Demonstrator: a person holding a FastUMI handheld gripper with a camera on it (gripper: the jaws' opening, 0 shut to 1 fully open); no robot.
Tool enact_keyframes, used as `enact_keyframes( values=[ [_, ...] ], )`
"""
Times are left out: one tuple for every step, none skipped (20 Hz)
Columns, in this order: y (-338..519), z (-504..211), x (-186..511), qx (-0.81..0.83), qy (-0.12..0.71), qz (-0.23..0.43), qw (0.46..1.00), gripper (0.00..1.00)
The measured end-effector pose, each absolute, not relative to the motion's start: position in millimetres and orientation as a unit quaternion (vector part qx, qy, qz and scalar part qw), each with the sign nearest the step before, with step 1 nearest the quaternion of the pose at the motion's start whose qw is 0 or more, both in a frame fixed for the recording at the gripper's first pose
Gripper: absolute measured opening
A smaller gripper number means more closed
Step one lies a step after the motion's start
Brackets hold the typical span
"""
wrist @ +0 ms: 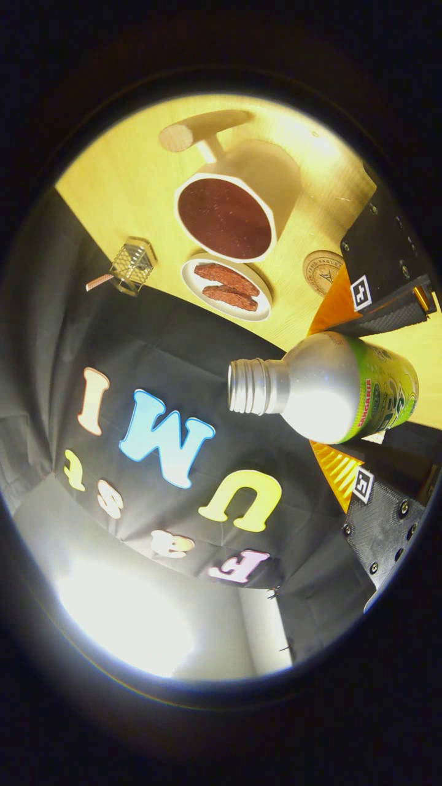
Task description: Take the bottle from table, then pour the juice into the cup, finally place the bottle on the coaster
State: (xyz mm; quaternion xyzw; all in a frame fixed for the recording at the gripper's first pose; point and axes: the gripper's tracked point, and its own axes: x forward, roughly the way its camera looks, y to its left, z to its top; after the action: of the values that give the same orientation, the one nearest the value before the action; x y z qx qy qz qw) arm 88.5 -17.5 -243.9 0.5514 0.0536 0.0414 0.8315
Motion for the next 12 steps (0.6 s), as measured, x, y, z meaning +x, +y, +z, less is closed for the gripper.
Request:
enact_keyframes(
  values=[
    [-15.1, -240.9, 88.5, 0.562, 0.051, 0.044, 0.824, 0.77],
    [-14.4, -240.0, 89.7, 0.569, 0.05, 0.045, 0.82, 0.77],
    [-13.9, -239.7, 89.9, 0.572, 0.05, 0.045, 0.817, 0.77],
    [-13.6, -238.8, 90.9, 0.575, 0.05, 0.046, 0.815, 0.77],
    [-12.8, -236.8, 91.1, 0.58, 0.049, 0.047, 0.812, 0.77],
    [-13.3, -234.8, 91.5, 0.588, 0.047, 0.048, 0.806, 0.77],
    [-14.4, -232.7, 92.2, 0.596, 0.043, 0.05, 0.8, 0.77],
    [-16.0, -231.3, 92.9, 0.604, 0.039, 0.051, 0.794, 0.76],
    [-18.0, -231.2, 93.4, 0.611, 0.037, 0.051, 0.789, 0.77],
    [-19.1, -232.3, 94.1, 0.617, 0.038, 0.049, 0.785, 0.77],
    [-19.8, -234.0, 95.3, 0.621, 0.041, 0.046, 0.781, 0.76],
    [-20.9, -236.2, 95.6, 0.624, 0.045, 0.043, 0.779, 0.76]
  ],
)
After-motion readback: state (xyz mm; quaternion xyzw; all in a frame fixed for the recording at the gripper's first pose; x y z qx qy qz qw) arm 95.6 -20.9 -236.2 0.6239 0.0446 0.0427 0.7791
